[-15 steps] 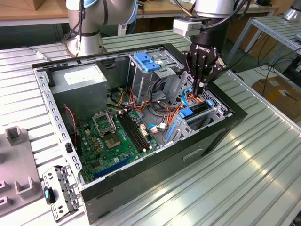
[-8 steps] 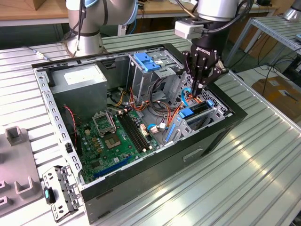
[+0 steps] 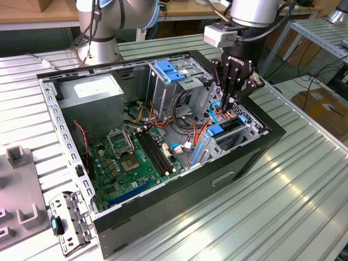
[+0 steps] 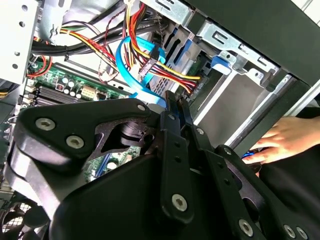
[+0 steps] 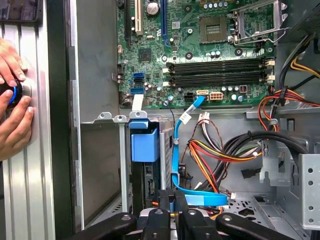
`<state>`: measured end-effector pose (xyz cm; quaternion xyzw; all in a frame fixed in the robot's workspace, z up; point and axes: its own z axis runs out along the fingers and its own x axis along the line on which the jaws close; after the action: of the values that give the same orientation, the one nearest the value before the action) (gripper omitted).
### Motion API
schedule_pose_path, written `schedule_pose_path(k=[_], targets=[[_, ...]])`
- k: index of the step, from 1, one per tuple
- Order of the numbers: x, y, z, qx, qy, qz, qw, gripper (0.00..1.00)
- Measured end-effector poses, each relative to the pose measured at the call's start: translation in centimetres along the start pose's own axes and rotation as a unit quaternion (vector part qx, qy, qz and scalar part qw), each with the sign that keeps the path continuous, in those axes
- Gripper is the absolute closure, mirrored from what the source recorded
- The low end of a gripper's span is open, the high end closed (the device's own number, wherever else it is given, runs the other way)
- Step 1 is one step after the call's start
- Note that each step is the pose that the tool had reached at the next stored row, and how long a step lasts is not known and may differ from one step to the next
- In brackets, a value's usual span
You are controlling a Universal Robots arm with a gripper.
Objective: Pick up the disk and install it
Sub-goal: 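Insert the second disk wire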
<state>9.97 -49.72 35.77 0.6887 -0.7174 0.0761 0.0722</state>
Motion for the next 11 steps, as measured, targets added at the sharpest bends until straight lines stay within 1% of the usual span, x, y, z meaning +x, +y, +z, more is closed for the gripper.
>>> schedule_pose_path(k=[3, 7, 8, 11], targets=[[0.09, 0.02, 0.02, 0.0002, -0.0004, 0.0, 1.0, 0.84], [0.37, 0.03, 0.08, 0.0006, -0.0036, -0.001, 0.99999, 0.84], [0.47, 0.03, 0.11, 0.0006, -0.0047, -0.001, 0.99999, 0.84], [1.16, 0.03, 0.26, 0.0017, -0.0115, -0.001, 0.99993, 0.84]])
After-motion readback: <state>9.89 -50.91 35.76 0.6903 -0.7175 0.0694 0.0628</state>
